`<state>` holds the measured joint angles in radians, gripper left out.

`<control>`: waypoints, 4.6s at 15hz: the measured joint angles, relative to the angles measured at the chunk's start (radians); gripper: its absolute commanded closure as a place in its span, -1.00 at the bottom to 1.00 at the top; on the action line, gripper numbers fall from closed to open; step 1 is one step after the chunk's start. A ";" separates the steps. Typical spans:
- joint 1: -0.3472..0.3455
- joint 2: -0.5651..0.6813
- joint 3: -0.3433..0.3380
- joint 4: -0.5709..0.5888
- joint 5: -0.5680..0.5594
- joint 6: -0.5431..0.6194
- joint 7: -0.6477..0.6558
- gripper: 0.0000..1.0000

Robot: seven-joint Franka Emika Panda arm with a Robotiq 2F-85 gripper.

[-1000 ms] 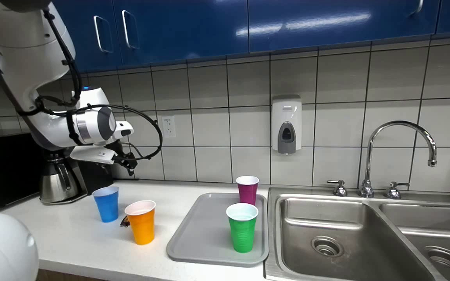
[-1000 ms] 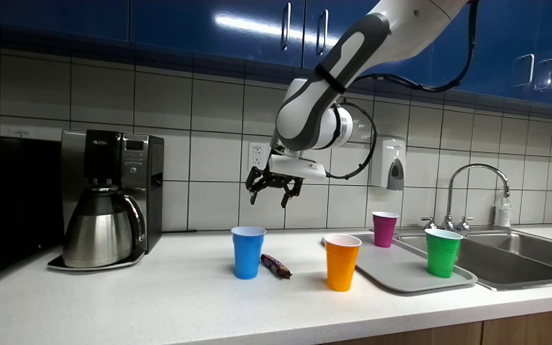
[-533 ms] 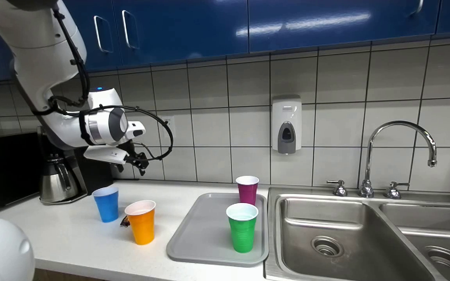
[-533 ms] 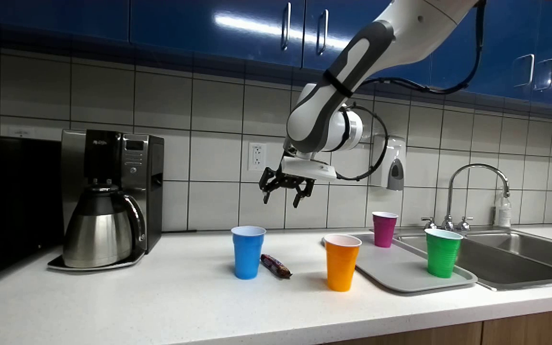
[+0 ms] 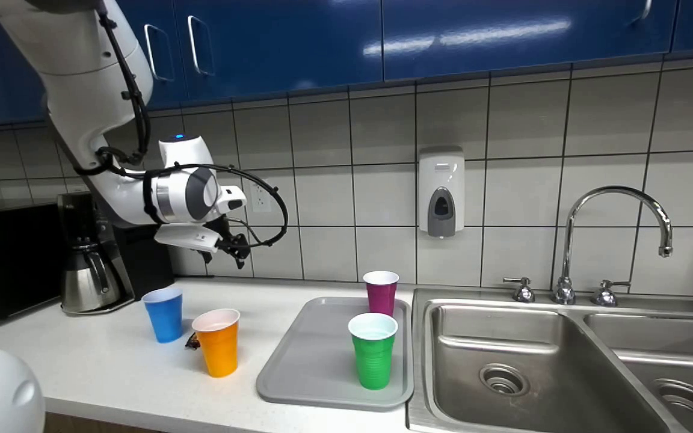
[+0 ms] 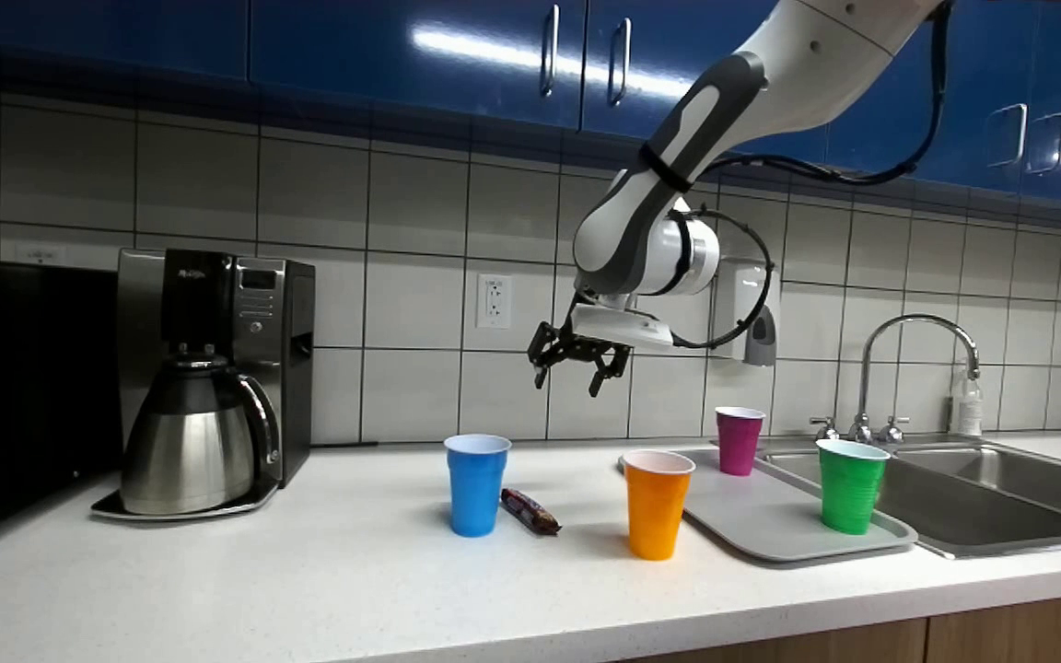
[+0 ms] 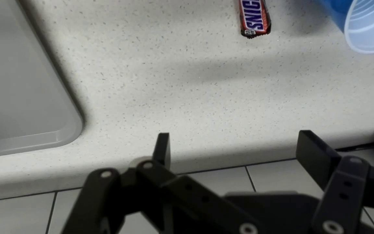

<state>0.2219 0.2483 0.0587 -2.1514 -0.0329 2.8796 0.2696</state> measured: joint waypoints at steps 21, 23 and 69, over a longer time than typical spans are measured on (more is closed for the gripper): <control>-0.162 -0.015 0.000 -0.012 0.127 0.012 -0.188 -1.00; -0.178 -0.014 -0.001 -0.012 0.128 0.012 -0.196 -1.00; -0.444 0.147 -0.003 0.208 0.242 -0.080 -0.389 -1.00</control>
<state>-0.2218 0.3951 0.0554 -1.9434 0.2088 2.8000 -0.1193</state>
